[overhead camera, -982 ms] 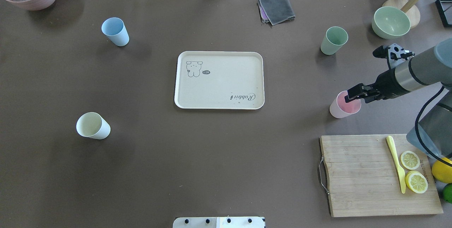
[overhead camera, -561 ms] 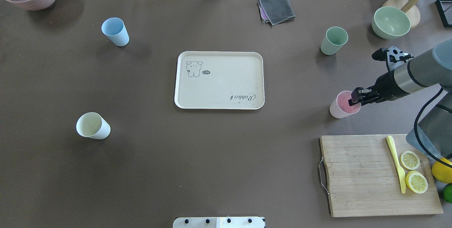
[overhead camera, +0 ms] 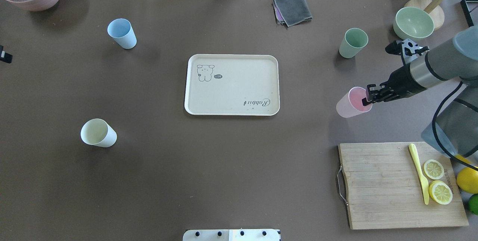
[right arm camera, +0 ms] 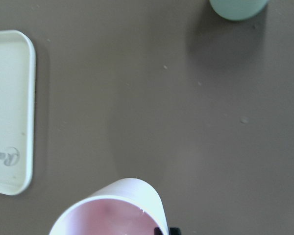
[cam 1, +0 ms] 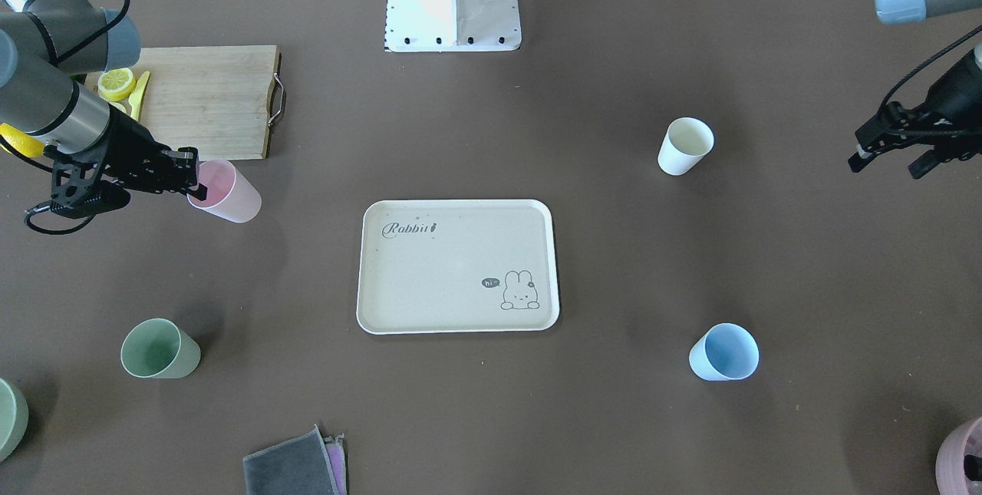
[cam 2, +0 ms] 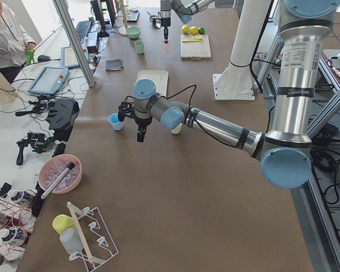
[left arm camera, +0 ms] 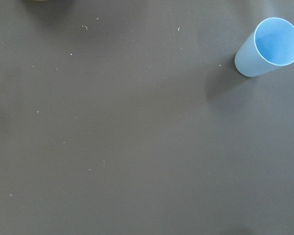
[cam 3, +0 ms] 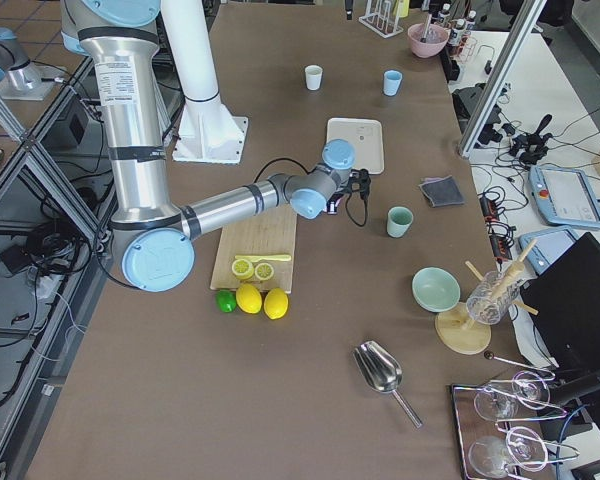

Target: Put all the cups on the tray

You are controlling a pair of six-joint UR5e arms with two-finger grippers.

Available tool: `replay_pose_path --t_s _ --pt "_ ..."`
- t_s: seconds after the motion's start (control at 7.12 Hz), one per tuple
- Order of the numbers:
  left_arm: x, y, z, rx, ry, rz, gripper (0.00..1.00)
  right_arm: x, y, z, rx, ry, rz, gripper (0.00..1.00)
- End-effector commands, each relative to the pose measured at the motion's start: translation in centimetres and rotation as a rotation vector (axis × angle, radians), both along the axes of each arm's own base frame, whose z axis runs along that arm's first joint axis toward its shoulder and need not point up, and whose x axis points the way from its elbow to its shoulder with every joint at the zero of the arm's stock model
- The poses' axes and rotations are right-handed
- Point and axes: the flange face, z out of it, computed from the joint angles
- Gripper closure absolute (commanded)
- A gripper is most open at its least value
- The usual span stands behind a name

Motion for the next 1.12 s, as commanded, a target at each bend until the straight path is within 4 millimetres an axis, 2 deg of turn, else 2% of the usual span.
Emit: replay_pose_path --t_s 0.0,0.14,0.28,0.42,0.7,0.98 --pt "8.8 2.6 -4.0 -0.037 0.016 0.033 0.03 -4.9 -2.7 -8.2 -0.026 0.019 0.055 1.00" --pt "12.0 4.7 -4.8 -0.042 0.017 0.072 0.03 -8.0 -3.4 -10.1 -0.038 0.021 0.069 1.00" --pt "15.5 6.4 -4.2 -0.006 -0.042 0.094 0.04 -11.1 -3.2 -11.5 -0.038 0.028 0.078 1.00" --pt "16.6 6.9 -3.8 0.005 -0.059 0.109 0.07 -13.5 -4.1 -13.0 -0.018 0.041 0.096 1.00" --pt "17.6 9.0 -2.3 0.000 -0.069 0.155 0.07 -16.2 -4.6 -14.0 -0.027 0.050 0.117 1.00" --pt "16.3 10.5 0.1 0.015 -0.049 0.159 0.05 -17.3 -4.1 -13.6 -0.018 0.067 0.122 1.00"
